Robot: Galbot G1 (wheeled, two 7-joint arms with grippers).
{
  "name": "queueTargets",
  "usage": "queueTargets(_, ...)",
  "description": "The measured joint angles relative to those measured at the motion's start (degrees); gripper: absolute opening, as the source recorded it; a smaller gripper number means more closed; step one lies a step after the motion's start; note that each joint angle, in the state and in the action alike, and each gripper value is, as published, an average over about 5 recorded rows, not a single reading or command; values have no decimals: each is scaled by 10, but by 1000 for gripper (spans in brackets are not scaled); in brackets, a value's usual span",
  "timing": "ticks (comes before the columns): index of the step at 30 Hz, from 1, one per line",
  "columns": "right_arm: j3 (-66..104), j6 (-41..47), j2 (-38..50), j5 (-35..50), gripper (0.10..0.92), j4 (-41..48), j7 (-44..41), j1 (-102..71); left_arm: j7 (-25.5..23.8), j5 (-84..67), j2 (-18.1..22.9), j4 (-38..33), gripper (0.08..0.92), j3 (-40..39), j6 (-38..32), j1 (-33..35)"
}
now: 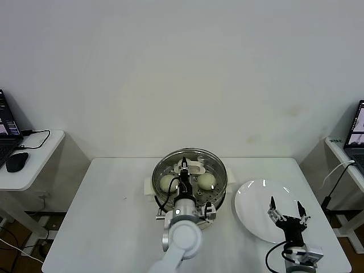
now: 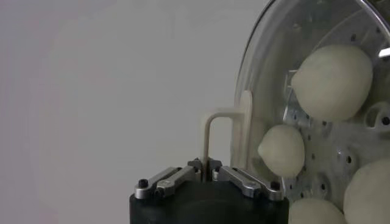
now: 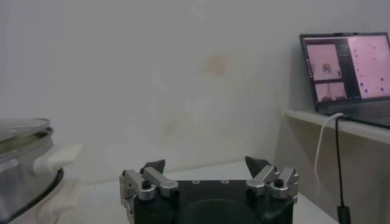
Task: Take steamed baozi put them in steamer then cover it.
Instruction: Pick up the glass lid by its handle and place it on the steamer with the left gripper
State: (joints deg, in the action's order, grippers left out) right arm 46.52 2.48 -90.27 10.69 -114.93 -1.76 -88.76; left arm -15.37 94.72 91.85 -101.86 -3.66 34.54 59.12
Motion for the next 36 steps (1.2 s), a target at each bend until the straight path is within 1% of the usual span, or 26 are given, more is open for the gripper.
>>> queueTargets(15, 2, -1, 0, 0, 823, 0, 0, -1, 1, 10, -2, -3, 133, -7, -1, 8)
queueTargets(36, 9, -1, 0, 3, 823, -2, -1, -1, -11, 25, -8, 6, 133, -13, -4, 3)
